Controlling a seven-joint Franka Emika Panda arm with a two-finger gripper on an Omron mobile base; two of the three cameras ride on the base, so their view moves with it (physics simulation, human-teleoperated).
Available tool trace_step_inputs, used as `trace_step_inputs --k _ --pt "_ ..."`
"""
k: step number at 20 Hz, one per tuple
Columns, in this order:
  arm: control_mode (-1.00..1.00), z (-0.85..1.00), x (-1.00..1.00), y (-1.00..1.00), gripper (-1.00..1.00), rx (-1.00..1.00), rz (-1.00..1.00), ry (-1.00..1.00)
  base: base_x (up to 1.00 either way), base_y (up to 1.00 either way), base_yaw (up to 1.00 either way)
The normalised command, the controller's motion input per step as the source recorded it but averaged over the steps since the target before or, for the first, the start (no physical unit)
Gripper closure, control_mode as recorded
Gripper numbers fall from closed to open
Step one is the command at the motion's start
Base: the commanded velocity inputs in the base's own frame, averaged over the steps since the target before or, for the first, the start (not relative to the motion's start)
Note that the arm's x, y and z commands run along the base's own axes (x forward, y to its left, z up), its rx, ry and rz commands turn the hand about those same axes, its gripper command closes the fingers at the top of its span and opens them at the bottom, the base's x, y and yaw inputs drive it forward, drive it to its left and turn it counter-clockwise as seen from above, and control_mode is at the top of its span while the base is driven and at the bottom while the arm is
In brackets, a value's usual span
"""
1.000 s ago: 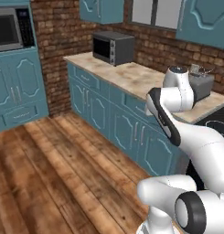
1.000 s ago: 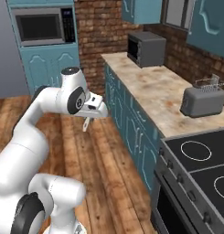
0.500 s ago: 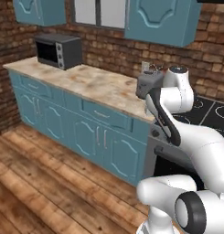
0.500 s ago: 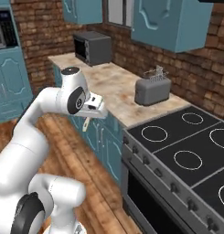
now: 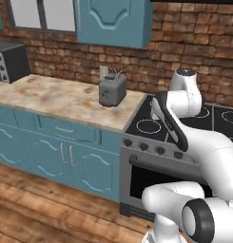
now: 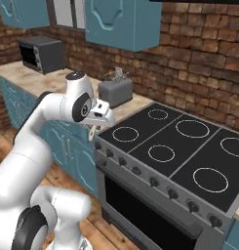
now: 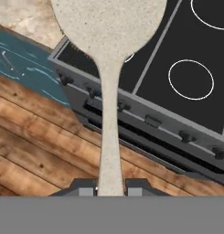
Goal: Pick up the dish brush and dish brush from the sink, and place them back in the cabinet, and close the cabinet door.
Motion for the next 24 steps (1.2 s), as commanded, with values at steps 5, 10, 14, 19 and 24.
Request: trace_step_inputs --k 5,10,14,19,24 --pt "1.00 0.00 0.00 0.00 1.00 0.00 0.00 0.00 0.06 -0.43 -0.45" --pt "1.00 0.00 0.00 0.00 1.00 0.00 0.00 0.00 0.08 -0.44 -0.44" --pt "1.00 0.00 0.00 0.00 1.00 0.00 0.00 0.00 0.09 -0.51 -0.40" --pt "1.00 0.00 0.00 0.00 1.00 0.00 0.00 0.00 0.05 -0.56 -0.37" --pt "1.00 0.00 0.00 0.00 1.00 0.00 0.00 0.00 0.00 -0.60 -0.26"
